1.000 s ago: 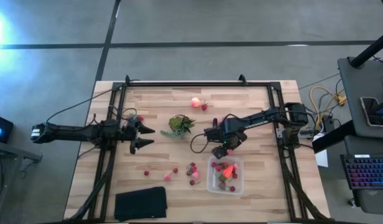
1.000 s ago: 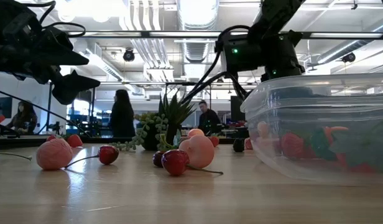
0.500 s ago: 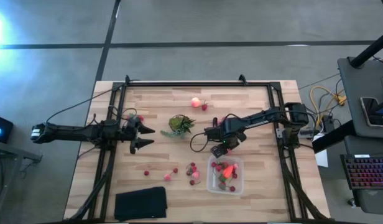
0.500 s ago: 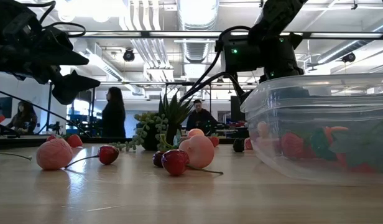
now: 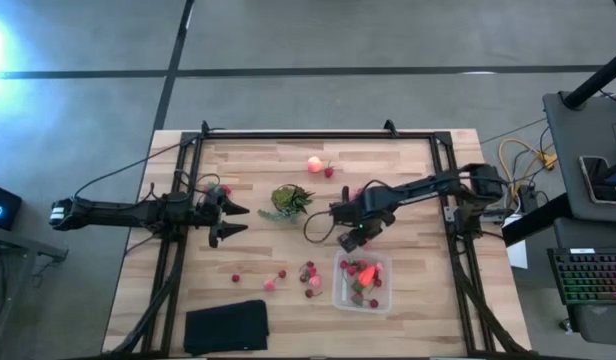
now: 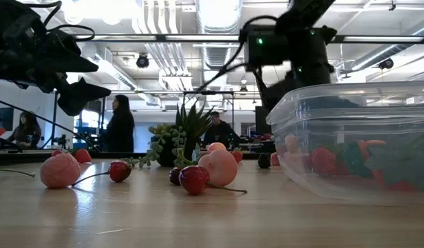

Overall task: Pick and placing Produce into tupperware
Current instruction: Put the apricot into the bin

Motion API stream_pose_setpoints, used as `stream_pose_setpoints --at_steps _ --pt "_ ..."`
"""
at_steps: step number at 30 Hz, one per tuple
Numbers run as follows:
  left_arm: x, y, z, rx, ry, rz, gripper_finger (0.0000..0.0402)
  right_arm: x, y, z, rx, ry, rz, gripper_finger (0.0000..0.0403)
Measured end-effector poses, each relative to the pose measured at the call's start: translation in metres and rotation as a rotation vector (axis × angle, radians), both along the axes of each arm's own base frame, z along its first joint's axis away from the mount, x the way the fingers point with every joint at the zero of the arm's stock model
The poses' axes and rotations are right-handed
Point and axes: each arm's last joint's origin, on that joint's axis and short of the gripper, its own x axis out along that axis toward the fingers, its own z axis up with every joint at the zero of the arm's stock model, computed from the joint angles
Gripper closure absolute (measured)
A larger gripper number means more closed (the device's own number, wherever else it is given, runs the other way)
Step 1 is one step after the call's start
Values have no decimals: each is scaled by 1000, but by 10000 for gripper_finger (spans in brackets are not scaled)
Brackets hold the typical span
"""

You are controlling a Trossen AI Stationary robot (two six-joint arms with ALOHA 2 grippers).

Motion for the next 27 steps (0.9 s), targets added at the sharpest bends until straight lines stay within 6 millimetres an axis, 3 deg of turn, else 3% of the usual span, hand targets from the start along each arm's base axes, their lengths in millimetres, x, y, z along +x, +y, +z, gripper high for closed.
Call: stream_pose_setpoints --at_steps 14,21,27 --pt "0 0 0 0 0 0 125 8 -14 75 -31 -202 19 303" --pt "0 0 0 0 -1 0 125 9 13 103 40 -208 131 303" --pt "0 0 0 0 0 0 125 6 36 105 126 -185 164 303"
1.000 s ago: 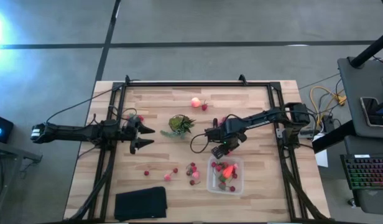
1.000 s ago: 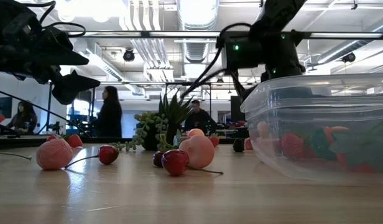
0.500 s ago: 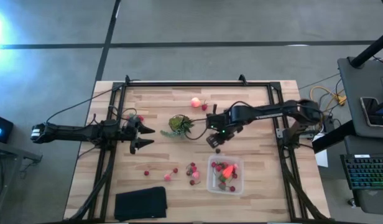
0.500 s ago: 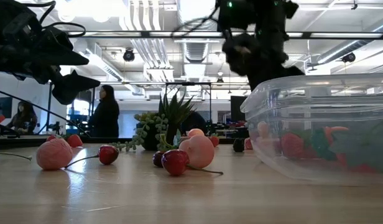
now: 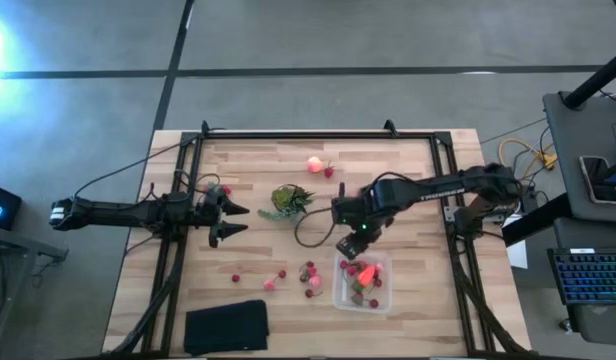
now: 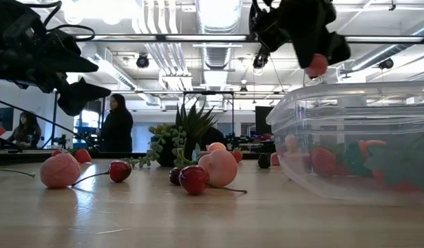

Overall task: Pick and placing Produce into tupperware
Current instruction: Put the apricot into the bin, then put the plum into the bin

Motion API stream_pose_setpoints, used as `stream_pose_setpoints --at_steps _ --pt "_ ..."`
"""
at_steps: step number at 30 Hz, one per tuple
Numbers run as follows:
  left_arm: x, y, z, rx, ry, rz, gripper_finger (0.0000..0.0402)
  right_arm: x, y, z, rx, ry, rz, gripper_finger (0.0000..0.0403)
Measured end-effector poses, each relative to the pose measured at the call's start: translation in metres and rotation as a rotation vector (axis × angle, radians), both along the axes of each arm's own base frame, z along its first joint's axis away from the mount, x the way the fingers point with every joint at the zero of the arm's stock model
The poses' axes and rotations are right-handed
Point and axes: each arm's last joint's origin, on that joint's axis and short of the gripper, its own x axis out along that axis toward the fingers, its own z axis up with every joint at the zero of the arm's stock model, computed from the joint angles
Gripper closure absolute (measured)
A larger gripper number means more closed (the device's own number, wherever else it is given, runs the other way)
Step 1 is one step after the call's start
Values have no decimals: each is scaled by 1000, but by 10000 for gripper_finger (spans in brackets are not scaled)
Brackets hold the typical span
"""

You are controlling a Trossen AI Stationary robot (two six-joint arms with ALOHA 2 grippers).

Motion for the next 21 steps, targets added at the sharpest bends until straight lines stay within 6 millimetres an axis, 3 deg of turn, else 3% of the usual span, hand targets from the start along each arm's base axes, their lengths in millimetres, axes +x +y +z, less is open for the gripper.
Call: stream_pose_setpoints --at_steps 11,21 --pt "0 0 0 0 -1 0 125 -5 23 -18 38 45 22 294" --pt "0 0 0 0 0 0 125 -6 36 -22 51 31 64 194"
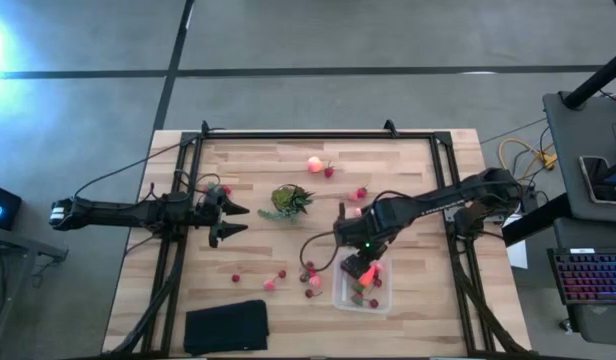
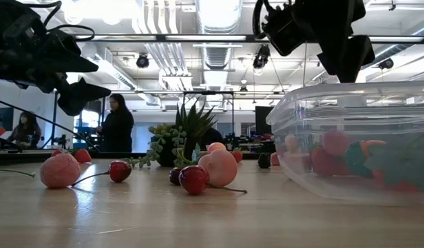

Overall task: Pick and placing Produce into tupperware
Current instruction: Put the plum into the bin

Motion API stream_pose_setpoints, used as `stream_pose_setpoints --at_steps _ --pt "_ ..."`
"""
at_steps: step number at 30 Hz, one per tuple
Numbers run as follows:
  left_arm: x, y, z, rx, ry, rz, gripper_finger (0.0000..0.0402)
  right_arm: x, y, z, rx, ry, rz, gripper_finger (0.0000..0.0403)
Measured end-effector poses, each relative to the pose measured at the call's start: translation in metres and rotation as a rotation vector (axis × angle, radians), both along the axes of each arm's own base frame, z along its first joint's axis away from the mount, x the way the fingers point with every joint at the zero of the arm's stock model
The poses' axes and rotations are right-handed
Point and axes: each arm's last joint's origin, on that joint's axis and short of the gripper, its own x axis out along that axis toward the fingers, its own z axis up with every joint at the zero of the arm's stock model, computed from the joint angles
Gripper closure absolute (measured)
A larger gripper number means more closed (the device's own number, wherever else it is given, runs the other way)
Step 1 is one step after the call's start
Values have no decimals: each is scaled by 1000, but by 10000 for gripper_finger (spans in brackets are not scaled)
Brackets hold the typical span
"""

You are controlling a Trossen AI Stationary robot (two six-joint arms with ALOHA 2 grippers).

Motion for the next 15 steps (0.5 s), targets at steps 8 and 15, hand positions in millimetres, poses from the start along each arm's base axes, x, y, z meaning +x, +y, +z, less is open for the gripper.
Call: stream_pose_setpoints --at_steps 8,15 --pt "0 0 0 0 0 0 125 4 -3 0 -30 -36 -18 141" --pt "0 0 0 0 0 0 125 9 -20 0 -80 -54 -93 143"
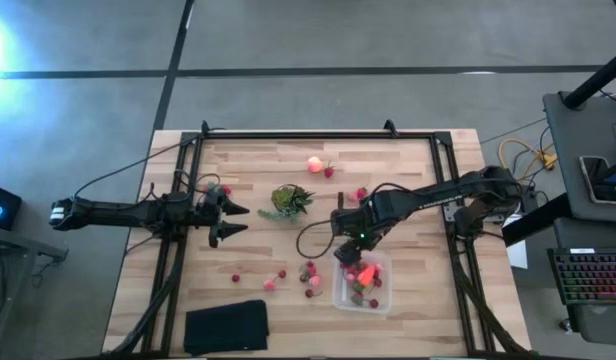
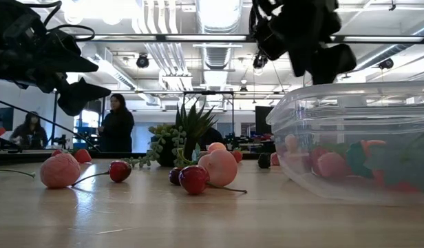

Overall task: Pick and placing Produce into tupperware
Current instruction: Put the plum into the bin

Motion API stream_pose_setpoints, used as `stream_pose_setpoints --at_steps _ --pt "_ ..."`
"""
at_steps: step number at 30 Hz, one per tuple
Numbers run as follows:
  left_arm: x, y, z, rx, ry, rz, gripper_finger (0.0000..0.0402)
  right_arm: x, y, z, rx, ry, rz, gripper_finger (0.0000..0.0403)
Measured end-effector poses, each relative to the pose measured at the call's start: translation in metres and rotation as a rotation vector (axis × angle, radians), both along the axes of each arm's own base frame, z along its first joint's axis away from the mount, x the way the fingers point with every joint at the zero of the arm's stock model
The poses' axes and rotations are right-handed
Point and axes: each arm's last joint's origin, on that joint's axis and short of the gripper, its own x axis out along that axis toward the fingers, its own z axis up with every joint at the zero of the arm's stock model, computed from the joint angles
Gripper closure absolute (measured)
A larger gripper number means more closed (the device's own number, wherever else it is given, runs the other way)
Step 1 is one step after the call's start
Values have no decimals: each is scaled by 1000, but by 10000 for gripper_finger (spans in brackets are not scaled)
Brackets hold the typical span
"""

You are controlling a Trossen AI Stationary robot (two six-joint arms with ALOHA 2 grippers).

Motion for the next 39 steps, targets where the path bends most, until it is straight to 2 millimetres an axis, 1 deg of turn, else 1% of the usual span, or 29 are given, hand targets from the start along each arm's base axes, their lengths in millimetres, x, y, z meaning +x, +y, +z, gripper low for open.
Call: stream_pose_setpoints --at_steps 3,7,9,10,13,15,17,21,28,34,39 --pt "0 0 0 0 0 0 125 4 -7 1 -22 -35 -29 150" --pt "0 0 0 0 0 0 125 6 -19 0 -74 -34 -111 159" --pt "0 0 0 0 0 0 125 7 -26 -3 -107 -28 -138 162" --pt "0 0 0 0 0 0 125 8 -31 -7 -112 -18 -152 162" --pt "0 0 0 0 0 0 125 9 -46 -30 -114 67 -190 162" --pt "0 0 0 0 0 0 125 11 -54 -45 -75 124 -199 161" --pt "0 0 0 0 0 0 125 15 -58 -55 -23 151 -185 161" --pt "0 0 0 0 -1 0 125 20 -57 -71 -4 195 -151 165" --pt "0 0 0 0 -1 0 125 24 -57 -93 -7 252 -131 178" --pt "0 0 0 0 0 0 125 26 -57 -94 -13 239 -137 181" --pt "0 0 0 0 0 0 125 28 -57 -94 -11 225 -154 204"
